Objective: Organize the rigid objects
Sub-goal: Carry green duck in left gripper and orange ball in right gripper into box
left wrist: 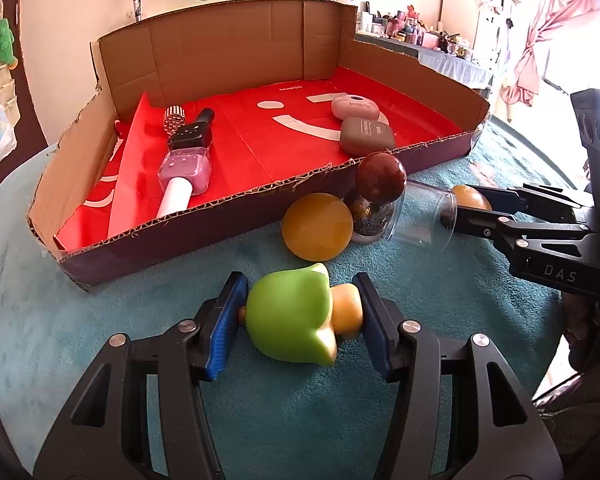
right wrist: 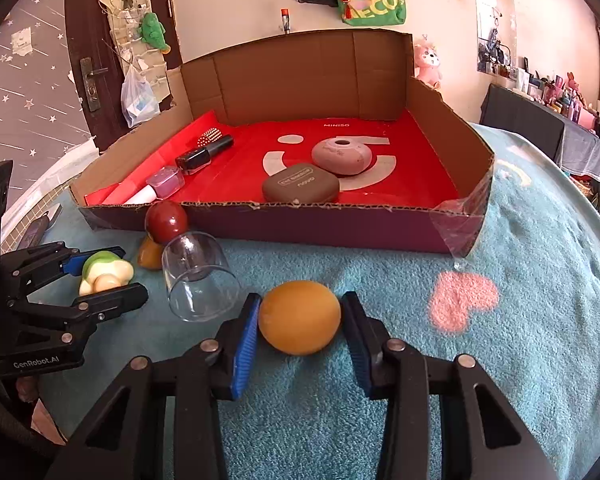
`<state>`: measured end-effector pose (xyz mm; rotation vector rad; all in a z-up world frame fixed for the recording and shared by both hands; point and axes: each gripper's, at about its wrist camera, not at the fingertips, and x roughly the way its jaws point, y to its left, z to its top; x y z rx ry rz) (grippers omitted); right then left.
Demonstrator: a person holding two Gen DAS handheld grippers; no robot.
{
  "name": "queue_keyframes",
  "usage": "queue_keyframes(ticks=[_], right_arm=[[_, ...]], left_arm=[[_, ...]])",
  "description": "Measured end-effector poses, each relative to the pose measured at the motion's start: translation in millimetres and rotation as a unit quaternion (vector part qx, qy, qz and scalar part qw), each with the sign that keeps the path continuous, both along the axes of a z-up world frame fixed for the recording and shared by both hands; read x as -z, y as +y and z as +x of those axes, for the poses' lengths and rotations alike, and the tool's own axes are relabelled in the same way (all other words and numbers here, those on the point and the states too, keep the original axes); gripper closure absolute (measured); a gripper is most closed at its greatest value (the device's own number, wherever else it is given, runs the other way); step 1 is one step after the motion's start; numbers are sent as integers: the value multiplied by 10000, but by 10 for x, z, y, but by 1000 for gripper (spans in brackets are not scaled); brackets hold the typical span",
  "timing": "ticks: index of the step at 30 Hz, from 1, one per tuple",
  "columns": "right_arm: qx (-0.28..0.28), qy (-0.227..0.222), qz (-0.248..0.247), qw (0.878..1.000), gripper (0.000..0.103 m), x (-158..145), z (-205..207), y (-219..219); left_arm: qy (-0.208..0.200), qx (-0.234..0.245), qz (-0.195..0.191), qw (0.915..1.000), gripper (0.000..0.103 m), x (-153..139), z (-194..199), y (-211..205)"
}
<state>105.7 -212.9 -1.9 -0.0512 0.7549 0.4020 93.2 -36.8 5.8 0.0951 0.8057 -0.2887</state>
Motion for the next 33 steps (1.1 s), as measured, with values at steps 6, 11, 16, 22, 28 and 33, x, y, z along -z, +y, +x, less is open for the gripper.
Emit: queue_keyframes(ticks=[6, 11, 16, 22, 28, 33], right_arm=[[15, 38, 68, 10000, 63, 2, 17, -22], [17, 117, 240, 9996, 63, 1, 46, -71], [7, 118, 112, 9999, 63, -7, 46, -34], [-3, 178, -39, 9998, 63, -25, 51, -3], [67, 288, 88, 9995, 63, -61, 10, -76], [130, 267, 99, 9995, 63, -75, -102, -121]], left_arm=[[78, 11, -120, 9999, 51, -3, 17, 35], [99, 7, -132, 9999, 51, -4, 18, 41], [88, 0, -77, 9999, 51, -6, 16, 44], [43, -66, 159, 9998, 51, -31, -21, -25], [-54, -139, 102, 9998, 51, -161, -159, 19], [-158, -371, -76, 9992, 51, -284, -296, 130]])
